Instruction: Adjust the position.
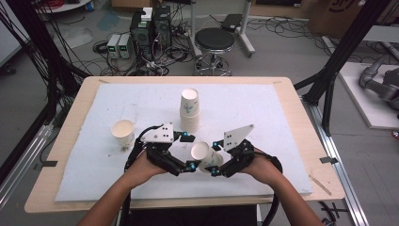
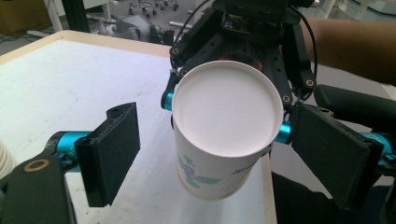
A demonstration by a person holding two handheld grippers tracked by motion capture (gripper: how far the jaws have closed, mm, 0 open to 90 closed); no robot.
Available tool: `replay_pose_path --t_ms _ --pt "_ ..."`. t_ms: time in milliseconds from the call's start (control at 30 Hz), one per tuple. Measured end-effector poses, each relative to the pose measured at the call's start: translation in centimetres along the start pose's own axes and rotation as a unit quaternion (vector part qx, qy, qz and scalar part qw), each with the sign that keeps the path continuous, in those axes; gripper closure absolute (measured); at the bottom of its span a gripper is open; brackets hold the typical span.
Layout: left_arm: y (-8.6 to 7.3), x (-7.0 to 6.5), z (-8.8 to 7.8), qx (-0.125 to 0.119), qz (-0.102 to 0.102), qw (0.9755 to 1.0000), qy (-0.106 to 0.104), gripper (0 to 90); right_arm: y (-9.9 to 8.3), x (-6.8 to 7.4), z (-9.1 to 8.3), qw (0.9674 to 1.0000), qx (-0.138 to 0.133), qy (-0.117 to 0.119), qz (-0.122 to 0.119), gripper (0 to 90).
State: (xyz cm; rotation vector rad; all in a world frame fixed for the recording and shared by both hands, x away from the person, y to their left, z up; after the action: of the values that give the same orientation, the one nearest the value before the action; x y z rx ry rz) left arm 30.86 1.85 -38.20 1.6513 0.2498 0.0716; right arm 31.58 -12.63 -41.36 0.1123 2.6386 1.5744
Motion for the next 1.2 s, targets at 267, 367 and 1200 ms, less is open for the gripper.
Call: replay_pose_path --t_ms 267,367,1200 --pt "-0.5 -0.2 0.2 0.034 0.007 0.9993 -0.013 15.4 0.0 0.0 0.3 0.9987 0.045 0.018 -0.016 34.4" --pt "-0.5 -0.2 0.3 0.040 0.009 0.9991 -0.015 15.4 -0.1 0.1 0.5 0.9975 0.062 0.025 -0.021 34.4" --pt "-1.8 -0.4 1.8 0.101 0.009 0.9942 -0.037 21.5 0.0 0.4 1.0 0.9868 0.151 0.038 -0.046 34.2"
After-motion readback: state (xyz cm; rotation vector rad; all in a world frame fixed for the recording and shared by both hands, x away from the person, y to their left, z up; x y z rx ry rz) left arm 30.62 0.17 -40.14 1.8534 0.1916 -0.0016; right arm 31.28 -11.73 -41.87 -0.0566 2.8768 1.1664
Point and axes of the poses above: each handheld gripper's, and its own axes: z roughly forward along the jaws, y roughly out of its top, x roughly to its left, the point moved 7 cm from there along z, roughly forward along the jaws, and after that the axes turned 13 degrees about -x, right-handed, at the moved point
